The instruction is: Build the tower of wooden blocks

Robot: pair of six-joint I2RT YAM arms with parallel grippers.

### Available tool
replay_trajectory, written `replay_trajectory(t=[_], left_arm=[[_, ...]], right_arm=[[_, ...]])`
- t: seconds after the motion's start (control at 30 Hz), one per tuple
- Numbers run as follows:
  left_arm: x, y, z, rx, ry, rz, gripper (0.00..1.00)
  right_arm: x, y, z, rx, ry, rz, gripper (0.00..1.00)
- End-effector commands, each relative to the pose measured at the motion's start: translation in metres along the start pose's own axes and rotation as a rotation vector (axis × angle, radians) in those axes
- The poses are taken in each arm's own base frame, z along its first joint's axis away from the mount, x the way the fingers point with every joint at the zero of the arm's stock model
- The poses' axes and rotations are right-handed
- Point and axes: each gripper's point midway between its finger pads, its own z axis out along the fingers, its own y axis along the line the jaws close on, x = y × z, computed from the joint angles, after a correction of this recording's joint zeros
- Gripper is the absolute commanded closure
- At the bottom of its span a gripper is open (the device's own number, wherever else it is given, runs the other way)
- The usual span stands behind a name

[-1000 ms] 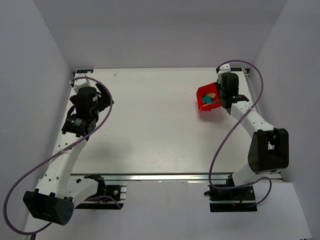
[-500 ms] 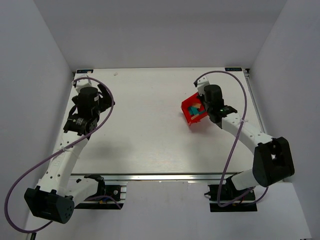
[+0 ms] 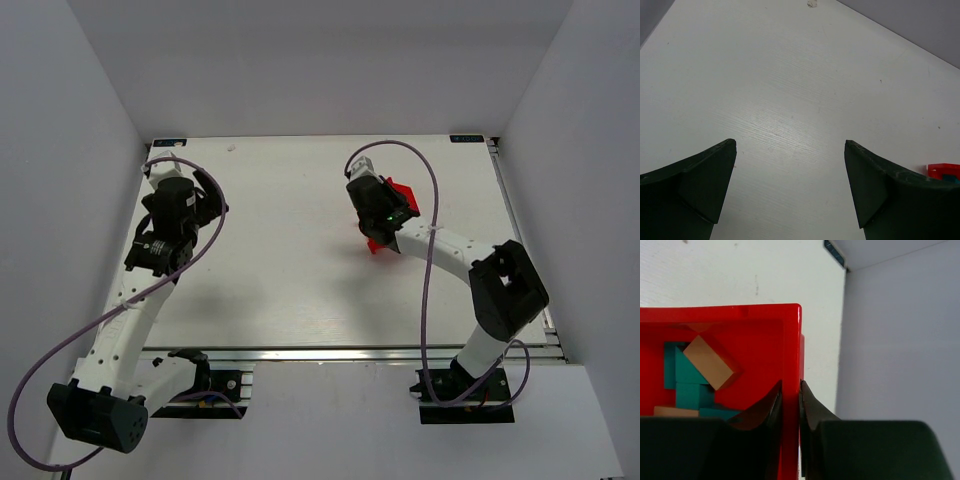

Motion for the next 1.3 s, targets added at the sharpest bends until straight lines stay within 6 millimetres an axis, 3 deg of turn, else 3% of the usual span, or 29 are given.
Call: replay_trajectory(t=[0.0,0.1,0.17,0.2,0.23,0.3,0.33,0.37,0.4,0.43,0.47,0.53,0.57,0.73,0.93,1.13,1.27], left_arm=[[-0.004,0.002,-0.008,0.005,-0.022,-0.012,0.02],[-0.005,0.003,-0.009,0.003,-0.026,-0.013,0.02],[-0.005,0.003,-0.010,0.004,-0.027,-0.013,0.02],[-0.005,0.003,-0.010,0.004,-0.027,-0.013,0.02],[-0.004,0.003,-0.010,0.004,-0.024,-0.012,0.02],[-0.004,0.003,-0.010,0.003,-0.023,-0.012,0.02],[-0.004,0.003,-0.010,0.002,-0.024,-0.012,0.02],[-0.004,0.003,-0.010,0.001,-0.022,-0.009,0.02],[-0.004,0.003,-0.010,0.000,-0.023,-0.009,0.02],[-0.005,0.003,-0.011,0.002,-0.024,-0.009,0.02],[-0.005,0.003,-0.011,0.002,-0.024,-0.009,0.02],[-0.006,0.004,-0.013,-0.002,-0.027,-0.009,0.02],[-0.006,0.004,-0.013,-0.001,-0.028,-0.011,0.02],[-0.009,0.001,-0.015,0.020,-0.039,-0.015,0.02],[-0.004,0.001,-0.012,0.019,-0.027,-0.010,0.02],[-0.001,-0.002,-0.011,0.034,-0.020,-0.010,0.02],[0.001,-0.002,-0.009,0.032,-0.012,-0.005,0.02]], right_arm=[[-0.032,-0.033,-0.020,0.165,-0.034,-0.011,1.00],[-0.049,-0.044,-0.028,0.261,-0.053,-0.037,1.00],[-0.053,-0.053,-0.034,0.320,-0.044,-0.176,1.00],[-0.068,-0.058,-0.041,0.360,-0.106,-0.119,1.00],[-0.067,-0.060,-0.045,0.385,-0.090,-0.258,1.00],[-0.078,-0.058,-0.053,0.444,-0.126,-0.255,1.00],[-0.082,-0.063,-0.058,0.478,-0.110,-0.384,1.00],[-0.082,-0.052,-0.054,0.499,-0.104,-0.449,1.00],[-0.086,-0.061,-0.064,0.560,-0.142,-0.366,1.00],[-0.089,-0.060,-0.067,0.593,-0.152,-0.410,1.00],[-0.090,-0.051,-0.066,0.619,-0.124,-0.573,1.00],[-0.091,-0.036,-0.061,0.576,-0.122,-0.652,1.00],[-0.091,-0.029,-0.058,0.548,-0.138,-0.598,1.00],[-0.085,0.012,-0.052,0.450,-0.155,-0.718,1.00],[-0.084,0.042,-0.049,0.404,-0.165,-0.761,1.00],[-0.087,0.045,-0.050,0.412,-0.162,-0.725,1.00],[-0.096,0.024,-0.055,0.455,-0.154,-0.634,1.00]])
